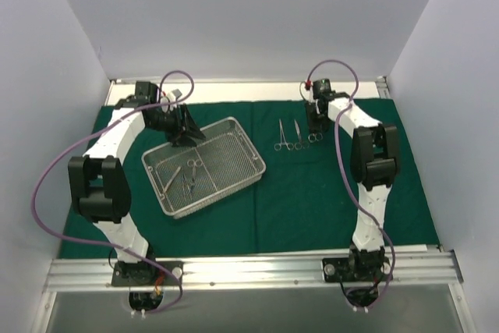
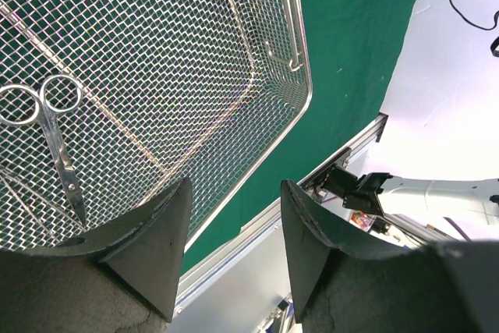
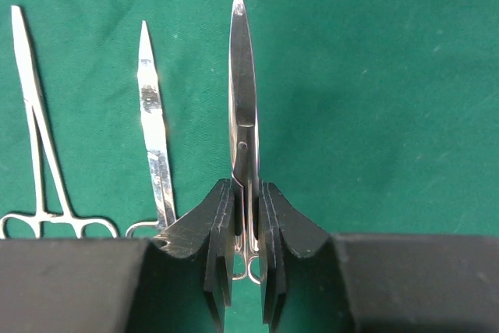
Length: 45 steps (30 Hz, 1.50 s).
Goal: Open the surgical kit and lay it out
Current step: Place the medical item in the surgical kit.
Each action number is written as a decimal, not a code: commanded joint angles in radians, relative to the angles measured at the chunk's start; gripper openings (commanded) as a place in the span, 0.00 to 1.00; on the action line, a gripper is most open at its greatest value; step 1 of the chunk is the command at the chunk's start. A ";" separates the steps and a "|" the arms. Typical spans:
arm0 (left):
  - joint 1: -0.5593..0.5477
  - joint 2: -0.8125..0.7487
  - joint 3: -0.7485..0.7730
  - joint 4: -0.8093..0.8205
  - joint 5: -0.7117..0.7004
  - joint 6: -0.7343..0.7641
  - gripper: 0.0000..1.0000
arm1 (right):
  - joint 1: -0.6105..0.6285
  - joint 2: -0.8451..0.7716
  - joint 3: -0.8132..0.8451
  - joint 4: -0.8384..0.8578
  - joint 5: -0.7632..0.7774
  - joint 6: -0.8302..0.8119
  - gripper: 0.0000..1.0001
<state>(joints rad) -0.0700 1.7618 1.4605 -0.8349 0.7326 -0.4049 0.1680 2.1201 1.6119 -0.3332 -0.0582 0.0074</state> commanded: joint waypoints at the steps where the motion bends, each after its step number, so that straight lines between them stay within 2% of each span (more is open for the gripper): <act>1: 0.002 0.031 0.055 -0.004 0.028 0.017 0.57 | -0.012 -0.002 0.030 -0.044 0.009 0.016 0.00; 18: 0.002 0.100 0.112 -0.015 0.042 0.014 0.57 | -0.022 0.011 -0.035 -0.017 0.001 0.003 0.00; 36: 0.001 0.110 0.126 -0.055 0.021 0.035 0.59 | -0.028 0.066 -0.007 -0.013 0.012 0.006 0.16; 40: 0.001 0.117 0.130 -0.082 -0.007 0.049 0.59 | -0.028 0.061 -0.014 -0.012 0.012 0.008 0.23; 45: -0.001 0.116 0.124 -0.122 -0.077 0.064 0.58 | -0.028 0.052 -0.017 -0.015 0.015 0.012 0.28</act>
<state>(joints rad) -0.0700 1.8709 1.5417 -0.9184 0.7044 -0.3725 0.1448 2.1509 1.5894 -0.3256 -0.0589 0.0086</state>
